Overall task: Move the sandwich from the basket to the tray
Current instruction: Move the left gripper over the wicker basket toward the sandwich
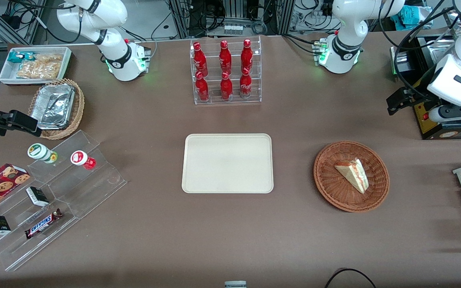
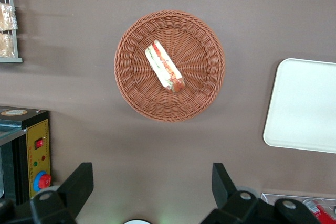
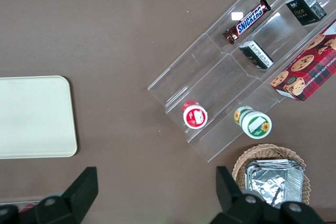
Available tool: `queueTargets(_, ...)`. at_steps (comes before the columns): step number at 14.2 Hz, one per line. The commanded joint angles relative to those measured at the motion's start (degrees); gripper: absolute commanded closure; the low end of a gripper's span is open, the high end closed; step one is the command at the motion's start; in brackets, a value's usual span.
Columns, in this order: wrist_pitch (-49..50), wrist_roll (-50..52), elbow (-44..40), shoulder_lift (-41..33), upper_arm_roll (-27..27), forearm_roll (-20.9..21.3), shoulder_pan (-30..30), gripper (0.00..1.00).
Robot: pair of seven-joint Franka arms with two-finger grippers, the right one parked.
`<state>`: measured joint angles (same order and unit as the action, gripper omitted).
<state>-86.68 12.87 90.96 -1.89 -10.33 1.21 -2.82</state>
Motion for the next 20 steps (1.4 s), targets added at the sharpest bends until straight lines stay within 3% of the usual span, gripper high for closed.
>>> queueTargets(1, 0.37, -0.74, -1.4, 0.66, -0.65, 0.54, -0.87, 0.0)
queueTargets(5, 0.37, 0.31, -1.22, 0.83, -0.65, 0.46, -0.87, 0.0)
queueTargets(10, 0.2, 19.61, 1.75, 5.92, -0.39, 1.25, -1.66, 0.0)
queueTargets(15, -14.71, 29.82, 12.03, 11.71, -0.39, 1.51, -2.98, 0.0)
queueTargets(20, -27.64, 35.1, 13.72, 20.76, -0.39, 1.51, -2.98, 0.0)
